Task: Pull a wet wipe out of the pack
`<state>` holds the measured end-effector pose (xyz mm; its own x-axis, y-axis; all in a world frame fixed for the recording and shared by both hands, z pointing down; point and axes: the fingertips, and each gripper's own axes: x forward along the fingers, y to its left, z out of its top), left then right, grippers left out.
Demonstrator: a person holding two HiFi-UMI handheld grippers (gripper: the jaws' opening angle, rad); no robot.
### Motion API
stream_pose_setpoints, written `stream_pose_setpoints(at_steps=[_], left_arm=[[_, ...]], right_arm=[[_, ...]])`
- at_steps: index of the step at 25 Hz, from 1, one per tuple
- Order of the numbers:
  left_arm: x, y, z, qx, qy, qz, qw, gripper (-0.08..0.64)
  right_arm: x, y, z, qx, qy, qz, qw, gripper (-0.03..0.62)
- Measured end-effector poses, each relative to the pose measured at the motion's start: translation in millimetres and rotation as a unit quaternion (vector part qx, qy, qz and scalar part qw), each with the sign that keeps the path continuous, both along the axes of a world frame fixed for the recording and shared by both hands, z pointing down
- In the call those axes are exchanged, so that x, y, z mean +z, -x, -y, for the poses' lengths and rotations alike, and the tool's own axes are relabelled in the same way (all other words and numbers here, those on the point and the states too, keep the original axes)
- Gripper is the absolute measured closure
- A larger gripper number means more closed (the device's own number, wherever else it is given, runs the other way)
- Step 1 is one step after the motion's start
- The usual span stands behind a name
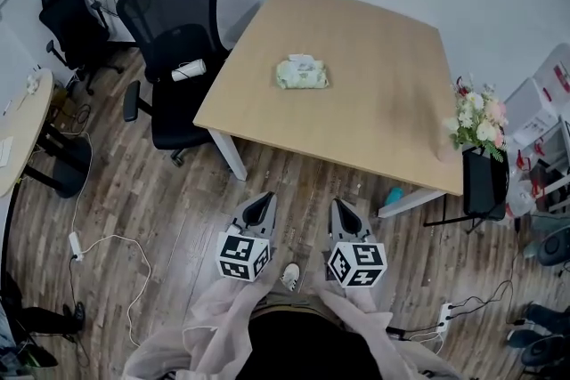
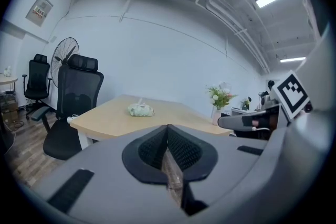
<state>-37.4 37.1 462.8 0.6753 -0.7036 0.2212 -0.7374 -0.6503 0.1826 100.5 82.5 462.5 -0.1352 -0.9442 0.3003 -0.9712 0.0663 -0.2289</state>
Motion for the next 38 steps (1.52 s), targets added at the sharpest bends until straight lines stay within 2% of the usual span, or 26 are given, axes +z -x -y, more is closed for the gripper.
stream_pose_setpoints(at_steps=[20, 38], left_arm=[[12.6, -7.3, 25.9, -0.015, 0.016, 0.002, 0.9998, 0.549], [10.5, -26.4, 140.0, -0.04, 0.028, 0.001, 0.9988, 0.549]], right_arm=[[15.6, -9.4, 31.2, -0.012, 0.015, 0.015, 1.0, 0.583], [9.9, -37.7, 151.6, -0.027, 0.024, 0.009, 0.999, 0.583]])
